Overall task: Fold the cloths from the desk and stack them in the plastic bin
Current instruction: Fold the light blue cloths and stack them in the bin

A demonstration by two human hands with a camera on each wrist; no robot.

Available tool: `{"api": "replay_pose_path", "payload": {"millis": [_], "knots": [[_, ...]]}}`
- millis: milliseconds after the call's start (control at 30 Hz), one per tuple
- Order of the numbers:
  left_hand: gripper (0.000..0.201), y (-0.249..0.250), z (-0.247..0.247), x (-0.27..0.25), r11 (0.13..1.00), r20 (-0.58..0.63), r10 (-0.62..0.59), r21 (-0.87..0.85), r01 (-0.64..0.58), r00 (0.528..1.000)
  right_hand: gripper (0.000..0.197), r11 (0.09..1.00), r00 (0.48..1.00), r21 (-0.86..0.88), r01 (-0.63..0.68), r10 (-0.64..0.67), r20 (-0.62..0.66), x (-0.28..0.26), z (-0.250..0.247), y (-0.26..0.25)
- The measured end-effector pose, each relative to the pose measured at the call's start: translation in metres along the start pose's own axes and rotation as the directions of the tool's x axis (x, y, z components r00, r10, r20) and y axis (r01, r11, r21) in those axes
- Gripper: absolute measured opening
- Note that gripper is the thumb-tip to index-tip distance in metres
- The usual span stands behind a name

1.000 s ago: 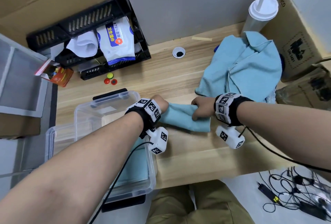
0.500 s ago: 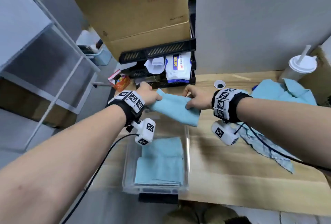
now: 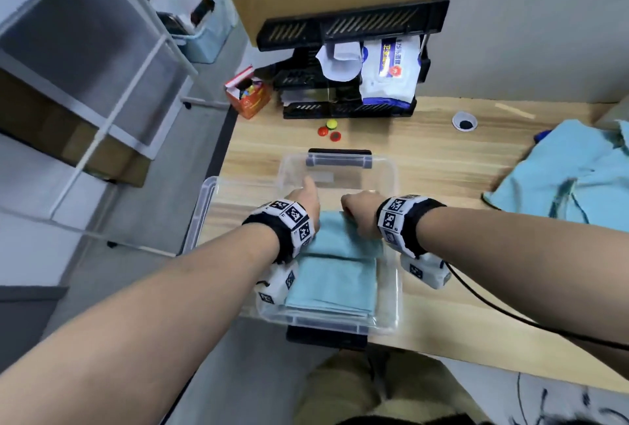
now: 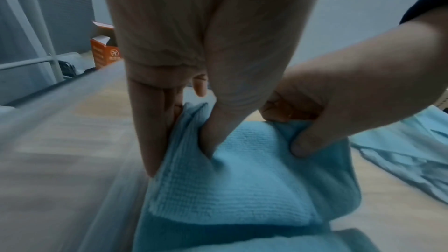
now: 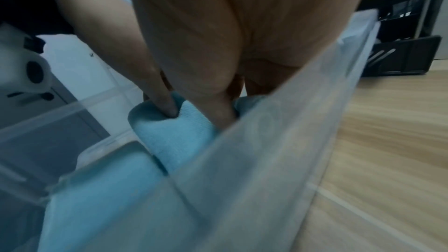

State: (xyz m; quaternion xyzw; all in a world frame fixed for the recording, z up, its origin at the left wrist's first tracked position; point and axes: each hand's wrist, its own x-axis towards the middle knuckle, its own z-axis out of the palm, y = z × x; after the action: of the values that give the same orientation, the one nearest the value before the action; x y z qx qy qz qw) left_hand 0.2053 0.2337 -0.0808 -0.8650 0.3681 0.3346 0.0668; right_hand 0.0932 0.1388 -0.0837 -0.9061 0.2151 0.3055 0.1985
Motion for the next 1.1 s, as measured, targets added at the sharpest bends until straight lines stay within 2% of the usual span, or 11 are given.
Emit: {"api": "replay_pose_path", "payload": {"millis": [67,167,267,333,467,533,700,800,867,967,1100], "knots": [[0.063,0.001,0.003,0.003,0.996,0.041,0.019,0.092,-0.023,0.999,0.040,0.998,0.999,-0.059,-0.011,0.013,0.031,0.004,0.007,-0.001],[0.060,0.002,0.006,0.004,0.974,0.059,0.021,0.225,-0.034,0.998,0.048,0.987,0.998,-0.161,0.018,-0.007,0.067,0.006,0.014,-0.002],[0.059,0.007,0.010,0.003,0.912,-0.034,0.145,0.393,-0.120,0.989,0.064,0.964,0.998,-0.262,0.036,-0.020,0.064,0.005,0.020,-0.004],[0.047,0.011,0.008,0.004,0.863,-0.031,0.252,0.459,-0.210,0.967,0.062,0.979,0.995,-0.203,0.015,0.005,0.098,0.004,0.017,-0.006],[0.013,0.015,0.009,0.006,0.822,0.214,0.272,0.454,-0.342,0.938,0.058,0.988,0.989,-0.151,-0.024,0.046,0.139,0.009,0.019,-0.003],[0.011,0.012,0.015,0.007,0.826,0.274,0.243,0.445,-0.347,0.930,0.062,0.982,0.986,-0.186,-0.022,0.051,0.157,0.011,0.025,0.003],[0.012,0.007,0.026,0.021,0.829,0.348,0.128,0.476,-0.292,0.929,0.033,0.988,0.978,-0.138,0.062,-0.032,0.205,0.007,0.024,0.009],[0.009,0.011,0.025,0.022,0.828,0.352,0.131,0.475,-0.298,0.927,0.031,0.992,0.975,-0.110,0.069,-0.043,0.216,0.007,0.025,0.006],[0.007,0.014,0.020,0.019,0.841,0.321,0.144,0.458,-0.287,0.936,0.030,0.995,0.983,-0.075,0.060,-0.046,0.177,0.006,0.023,0.004],[0.009,0.019,0.007,0.020,0.874,0.293,0.132,0.416,-0.251,0.947,0.018,0.997,0.997,-0.023,0.076,-0.075,0.031,0.002,0.011,0.005],[0.016,0.034,-0.007,0.028,0.886,0.284,0.128,0.397,-0.238,0.950,0.022,0.985,0.976,-0.041,0.168,-0.172,-0.135,-0.007,-0.003,0.011]]}}
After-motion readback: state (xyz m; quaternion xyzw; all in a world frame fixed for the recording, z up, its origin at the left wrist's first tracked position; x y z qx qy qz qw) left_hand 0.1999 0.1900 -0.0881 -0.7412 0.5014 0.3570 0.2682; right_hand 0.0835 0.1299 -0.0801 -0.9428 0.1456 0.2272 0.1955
